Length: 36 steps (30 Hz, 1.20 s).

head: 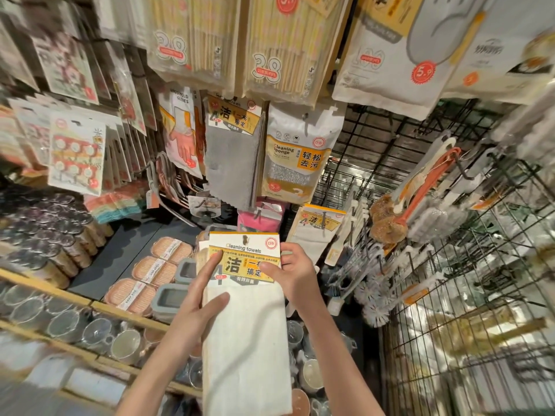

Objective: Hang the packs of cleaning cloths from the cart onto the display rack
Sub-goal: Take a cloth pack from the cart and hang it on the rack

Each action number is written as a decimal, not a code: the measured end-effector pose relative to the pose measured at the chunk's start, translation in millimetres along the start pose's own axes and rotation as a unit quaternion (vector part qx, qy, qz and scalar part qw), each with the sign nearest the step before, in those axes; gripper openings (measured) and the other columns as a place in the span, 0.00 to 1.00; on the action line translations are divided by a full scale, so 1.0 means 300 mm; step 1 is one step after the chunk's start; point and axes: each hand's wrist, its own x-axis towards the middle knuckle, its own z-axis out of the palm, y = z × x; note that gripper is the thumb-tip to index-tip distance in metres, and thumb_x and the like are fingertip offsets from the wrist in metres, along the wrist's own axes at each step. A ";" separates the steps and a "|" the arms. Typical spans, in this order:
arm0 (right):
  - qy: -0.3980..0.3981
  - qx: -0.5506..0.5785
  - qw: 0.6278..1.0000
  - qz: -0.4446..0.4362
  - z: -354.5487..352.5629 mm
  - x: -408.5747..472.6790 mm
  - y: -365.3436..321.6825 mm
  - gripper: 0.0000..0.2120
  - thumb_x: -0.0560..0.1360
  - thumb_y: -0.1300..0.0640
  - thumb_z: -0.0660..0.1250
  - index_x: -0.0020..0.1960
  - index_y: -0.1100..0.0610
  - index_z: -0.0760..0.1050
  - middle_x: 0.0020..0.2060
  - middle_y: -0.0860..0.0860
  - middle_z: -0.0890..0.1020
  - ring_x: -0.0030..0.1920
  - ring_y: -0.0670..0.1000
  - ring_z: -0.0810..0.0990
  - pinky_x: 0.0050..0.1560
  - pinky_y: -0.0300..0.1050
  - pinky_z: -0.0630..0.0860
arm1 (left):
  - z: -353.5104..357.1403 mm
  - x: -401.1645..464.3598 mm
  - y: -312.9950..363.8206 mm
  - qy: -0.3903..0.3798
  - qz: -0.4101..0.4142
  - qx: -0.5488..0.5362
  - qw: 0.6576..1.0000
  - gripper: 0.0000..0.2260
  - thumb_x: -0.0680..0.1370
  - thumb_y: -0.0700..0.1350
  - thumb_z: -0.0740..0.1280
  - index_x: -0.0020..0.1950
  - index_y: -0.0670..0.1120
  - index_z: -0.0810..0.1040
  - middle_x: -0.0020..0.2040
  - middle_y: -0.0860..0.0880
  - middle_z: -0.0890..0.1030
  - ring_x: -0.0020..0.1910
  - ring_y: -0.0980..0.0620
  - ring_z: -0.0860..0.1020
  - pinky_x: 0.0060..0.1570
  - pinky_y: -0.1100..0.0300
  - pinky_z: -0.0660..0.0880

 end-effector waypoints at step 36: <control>0.035 0.071 0.996 -0.031 -0.112 0.016 0.041 0.21 0.76 0.71 0.59 0.56 0.46 0.73 0.51 0.49 0.80 0.44 0.42 0.81 0.38 0.32 0.75 | -0.015 0.020 -0.031 0.083 -0.015 0.036 0.996 0.32 0.72 0.52 0.70 0.68 0.74 0.58 0.67 0.73 0.64 0.60 0.81 0.63 0.64 0.59 0.66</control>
